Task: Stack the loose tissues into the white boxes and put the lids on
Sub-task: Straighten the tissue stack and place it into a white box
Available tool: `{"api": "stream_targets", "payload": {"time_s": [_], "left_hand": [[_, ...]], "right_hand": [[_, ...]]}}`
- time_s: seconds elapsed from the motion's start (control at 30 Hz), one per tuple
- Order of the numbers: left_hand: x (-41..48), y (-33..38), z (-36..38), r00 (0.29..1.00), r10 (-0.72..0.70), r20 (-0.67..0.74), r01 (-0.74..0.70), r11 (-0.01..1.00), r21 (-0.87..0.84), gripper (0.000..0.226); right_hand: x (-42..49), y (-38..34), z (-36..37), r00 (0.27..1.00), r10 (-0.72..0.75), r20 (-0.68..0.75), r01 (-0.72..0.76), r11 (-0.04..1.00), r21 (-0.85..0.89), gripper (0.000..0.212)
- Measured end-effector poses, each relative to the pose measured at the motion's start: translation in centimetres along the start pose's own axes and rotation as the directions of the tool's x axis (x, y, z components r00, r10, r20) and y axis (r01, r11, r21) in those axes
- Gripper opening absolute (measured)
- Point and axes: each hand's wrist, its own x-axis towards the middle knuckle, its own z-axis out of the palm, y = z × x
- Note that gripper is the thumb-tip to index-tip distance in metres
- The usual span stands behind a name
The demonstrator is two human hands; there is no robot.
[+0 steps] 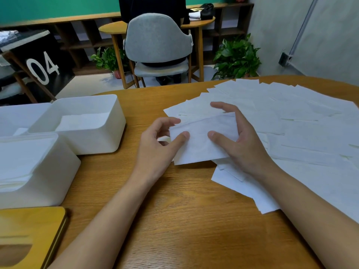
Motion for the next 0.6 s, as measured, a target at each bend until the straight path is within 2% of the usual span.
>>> {"api": "stream_targets", "payload": {"time_s": [0.07, 0.2, 0.3, 0.37, 0.4, 0.47, 0.53, 0.6], "left_hand": [[0.1, 0.0, -0.3, 0.999, -0.024, 0.026, 0.024, 1.000, 0.003, 0.043], [-0.1, 0.5, -0.4, 0.976, -0.153, 0.153, 0.181, 0.965, -0.190, 0.046], [0.0, 0.5, -0.4, 0.987, -0.134, 0.091, 0.148, 0.974, -0.173, 0.042], [0.1, 0.3, -0.5, 0.992, -0.119, 0.049, 0.125, 0.982, -0.140, 0.040], [0.1, 0.3, -0.6, 0.993, -0.107, 0.050, 0.112, 0.985, -0.128, 0.039], [0.1, 0.3, -0.5, 0.994, -0.069, 0.081, 0.078, 0.992, -0.104, 0.041], [0.0, 0.1, -0.3, 0.996, -0.014, 0.085, 0.020, 0.997, -0.070, 0.044], [0.2, -0.6, -0.3, 0.994, 0.087, 0.063, -0.092, 0.991, 0.097, 0.056]], "right_hand": [[0.1, -0.1, -0.2, 1.000, -0.019, -0.005, 0.019, 1.000, 0.008, 0.057], [0.3, 0.1, -0.1, 1.000, 0.006, -0.028, -0.006, 1.000, 0.009, 0.064], [0.4, 0.1, -0.5, 0.998, 0.046, 0.038, -0.050, 0.993, 0.108, 0.070], [0.5, -0.1, -1.0, 0.991, 0.049, 0.127, -0.074, 0.978, 0.196, 0.059], [0.5, -0.2, -1.1, 0.986, 0.042, 0.163, -0.071, 0.982, 0.176, 0.048], [0.5, 0.0, -1.1, 0.981, 0.046, 0.187, -0.051, 0.998, 0.022, 0.028], [0.4, 0.5, -1.0, 0.987, 0.088, 0.138, -0.081, 0.995, -0.059, 0.028], [0.6, 0.9, -1.1, 0.993, 0.114, 0.036, -0.111, 0.992, -0.060, 0.032]]}}
